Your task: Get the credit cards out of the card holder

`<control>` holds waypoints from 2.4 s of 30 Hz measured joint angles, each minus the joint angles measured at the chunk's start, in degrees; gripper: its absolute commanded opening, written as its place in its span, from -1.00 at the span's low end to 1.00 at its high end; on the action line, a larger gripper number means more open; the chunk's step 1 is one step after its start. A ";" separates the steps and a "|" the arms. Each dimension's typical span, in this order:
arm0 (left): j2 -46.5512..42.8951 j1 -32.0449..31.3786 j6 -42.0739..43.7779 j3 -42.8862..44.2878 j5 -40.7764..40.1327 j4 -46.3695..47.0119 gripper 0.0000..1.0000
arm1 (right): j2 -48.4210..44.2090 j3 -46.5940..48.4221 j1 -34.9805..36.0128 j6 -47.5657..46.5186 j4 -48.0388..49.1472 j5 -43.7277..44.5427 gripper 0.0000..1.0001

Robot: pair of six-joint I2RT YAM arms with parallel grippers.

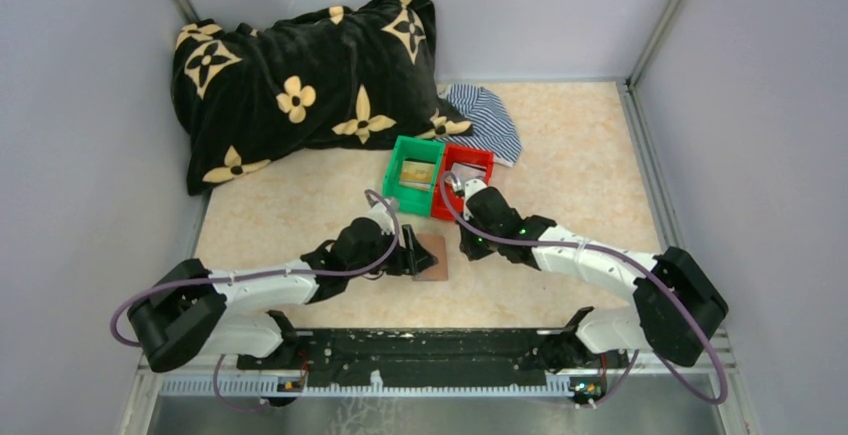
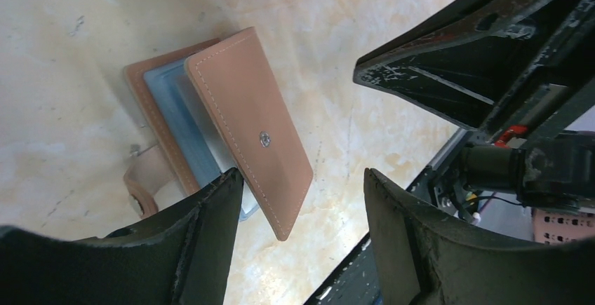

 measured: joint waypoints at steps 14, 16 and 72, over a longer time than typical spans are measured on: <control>6.47 0.00 1.01 8.76 5.79 2.64 0.49 | -10.73 0.04 -1.01 1.57 -2.51 -0.24 -1.00; 8.72 0.00 1.38 10.08 6.49 3.10 0.50 | -12.35 0.04 -1.22 1.60 -3.63 0.02 -1.00; 22.91 -0.61 5.09 17.18 4.96 2.58 0.49 | -11.78 -15.08 -4.09 6.69 11.23 -1.07 -1.00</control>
